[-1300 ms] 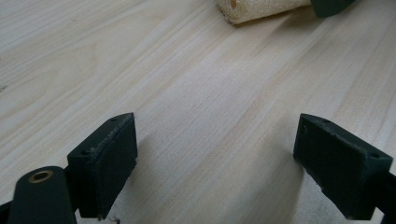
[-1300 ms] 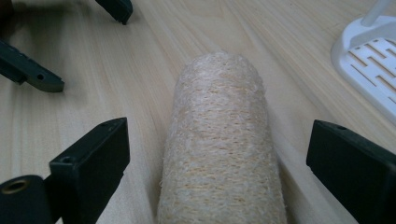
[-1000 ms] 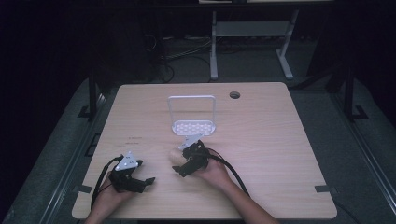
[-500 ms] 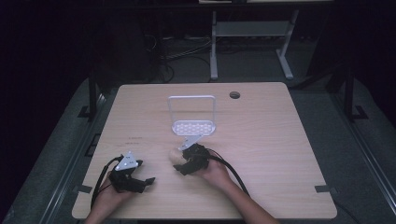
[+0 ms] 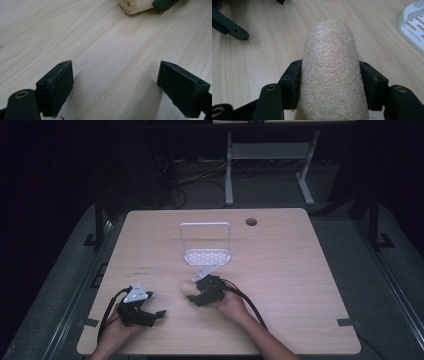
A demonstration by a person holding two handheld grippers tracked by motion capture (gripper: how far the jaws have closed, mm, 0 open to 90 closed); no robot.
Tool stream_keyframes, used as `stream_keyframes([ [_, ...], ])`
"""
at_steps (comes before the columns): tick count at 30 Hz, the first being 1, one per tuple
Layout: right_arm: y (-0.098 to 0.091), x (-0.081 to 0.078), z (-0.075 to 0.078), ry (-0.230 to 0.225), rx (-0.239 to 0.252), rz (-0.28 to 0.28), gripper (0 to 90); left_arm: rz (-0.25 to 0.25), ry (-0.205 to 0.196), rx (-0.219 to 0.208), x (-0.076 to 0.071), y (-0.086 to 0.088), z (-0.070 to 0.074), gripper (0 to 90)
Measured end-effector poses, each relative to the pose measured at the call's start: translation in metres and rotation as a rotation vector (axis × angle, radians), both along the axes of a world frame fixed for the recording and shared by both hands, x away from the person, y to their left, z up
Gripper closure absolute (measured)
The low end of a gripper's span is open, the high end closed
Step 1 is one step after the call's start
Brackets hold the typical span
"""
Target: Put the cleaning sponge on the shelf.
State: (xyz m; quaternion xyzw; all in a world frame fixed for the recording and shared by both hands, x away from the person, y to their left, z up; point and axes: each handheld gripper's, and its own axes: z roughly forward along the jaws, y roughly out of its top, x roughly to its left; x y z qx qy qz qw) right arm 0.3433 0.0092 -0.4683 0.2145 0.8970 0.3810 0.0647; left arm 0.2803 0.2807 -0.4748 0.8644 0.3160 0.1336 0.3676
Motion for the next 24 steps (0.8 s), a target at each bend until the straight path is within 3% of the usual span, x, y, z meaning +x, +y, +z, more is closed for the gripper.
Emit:
stream_keyframes([
  [7,-0.003,0.000,0.004,-0.014,-0.011,-0.005,40.7,-0.001,-0.001,0.001,0.000,0.000,0.000,13.0],
  [24,-0.015,0.005,0.015,-0.023,0.015,-0.045,40.7,0.000,0.000,0.000,0.000,0.000,0.000,13.0],
])
